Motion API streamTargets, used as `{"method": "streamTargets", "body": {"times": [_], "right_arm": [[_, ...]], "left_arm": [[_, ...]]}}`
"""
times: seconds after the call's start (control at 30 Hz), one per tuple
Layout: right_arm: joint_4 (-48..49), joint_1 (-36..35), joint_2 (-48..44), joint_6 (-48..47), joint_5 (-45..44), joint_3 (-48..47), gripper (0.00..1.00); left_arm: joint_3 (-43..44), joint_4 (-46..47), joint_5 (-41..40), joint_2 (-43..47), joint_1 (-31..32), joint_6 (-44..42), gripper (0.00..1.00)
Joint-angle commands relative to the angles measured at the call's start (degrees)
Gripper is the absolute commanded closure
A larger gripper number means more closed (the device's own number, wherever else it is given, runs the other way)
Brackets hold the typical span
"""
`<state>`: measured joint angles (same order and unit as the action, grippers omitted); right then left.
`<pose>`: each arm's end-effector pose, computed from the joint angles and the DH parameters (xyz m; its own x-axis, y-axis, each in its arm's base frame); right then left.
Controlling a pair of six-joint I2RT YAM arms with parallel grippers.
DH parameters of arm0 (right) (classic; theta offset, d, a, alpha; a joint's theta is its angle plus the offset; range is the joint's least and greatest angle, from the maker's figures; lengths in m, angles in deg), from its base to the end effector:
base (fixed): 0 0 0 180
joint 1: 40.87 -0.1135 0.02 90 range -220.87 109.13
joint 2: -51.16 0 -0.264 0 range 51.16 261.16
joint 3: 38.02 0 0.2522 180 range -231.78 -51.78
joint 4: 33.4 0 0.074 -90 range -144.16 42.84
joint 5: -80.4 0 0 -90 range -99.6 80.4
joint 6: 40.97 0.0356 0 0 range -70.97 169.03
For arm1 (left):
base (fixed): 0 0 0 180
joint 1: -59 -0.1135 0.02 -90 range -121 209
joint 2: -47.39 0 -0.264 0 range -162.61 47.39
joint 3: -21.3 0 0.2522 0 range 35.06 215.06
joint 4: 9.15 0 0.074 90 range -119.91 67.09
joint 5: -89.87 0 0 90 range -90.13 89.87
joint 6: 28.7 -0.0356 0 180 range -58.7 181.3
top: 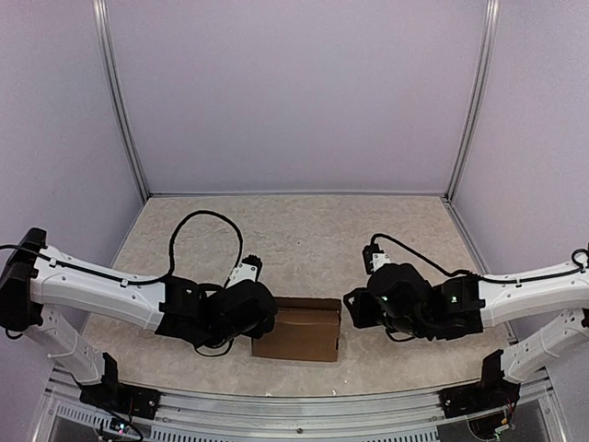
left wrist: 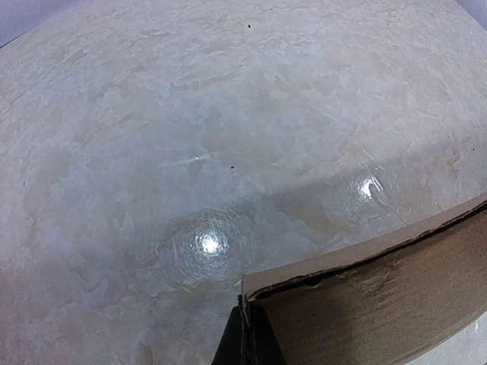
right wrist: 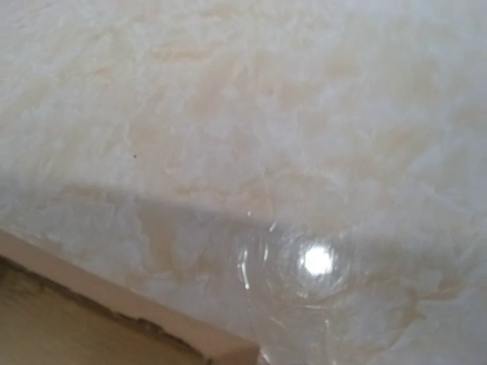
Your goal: Fold the paper box
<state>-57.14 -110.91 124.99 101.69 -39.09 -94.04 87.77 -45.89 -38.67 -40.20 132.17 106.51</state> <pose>0.1070 0.2433 0.2203 -0.6878 0.1334 -0.7135 -0.2400 0.8859 0.3970 0.1076 -0.2791 0.2002 -0.6359 0.1851 -0.7492 0.2858 0.9583 -0.0059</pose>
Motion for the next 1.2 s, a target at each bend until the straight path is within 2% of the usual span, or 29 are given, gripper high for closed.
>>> {"method": "streamTargets", "body": {"times": [0.0,0.17,0.37,0.47,0.63,0.7,0.97,1.17], "right_arm": [[-0.77,-0.49,-5.11,-3.81,-0.04,3.05,0.70],[2.96,-0.53,-10.42,-8.95,6.99,7.14,0.64],[8.39,-2.31,-12.29,-17.03,16.32,10.49,0.66],[10.61,-3.59,-11.59,-20.19,18.91,11.13,0.73],[15.77,-4.28,-7.23,-21.90,21.86,11.67,0.94],[17.67,-4.30,-4.23,-21.72,21.46,11.04,1.00],[19.67,-4.28,8.06,-18.62,12.61,6.01,1.00],[21.80,-4.16,10.66,-14.85,5.49,5.33,1.00]], "left_arm": [[-0.94,-0.37,-2.68,0.76,0.57,1.37,1.00],[-0.85,-0.32,-3.70,0.49,0.66,1.95,1.00],[-1.03,0.09,-4.87,0.53,0.84,2.51,1.00],[-1.07,0.08,-5.21,0.45,0.92,2.56,1.00],[-1.20,0.37,-5.63,0.06,1.15,3.04,1.00],[-1.20,0.50,-5.82,-0.07,1.27,3.00,1.00],[-1.35,1.53,-6.49,-1.38,1.50,2.51,1.00],[-2.69,3.68,-8.98,-2.05,2.04,1.62,1.00]]}}
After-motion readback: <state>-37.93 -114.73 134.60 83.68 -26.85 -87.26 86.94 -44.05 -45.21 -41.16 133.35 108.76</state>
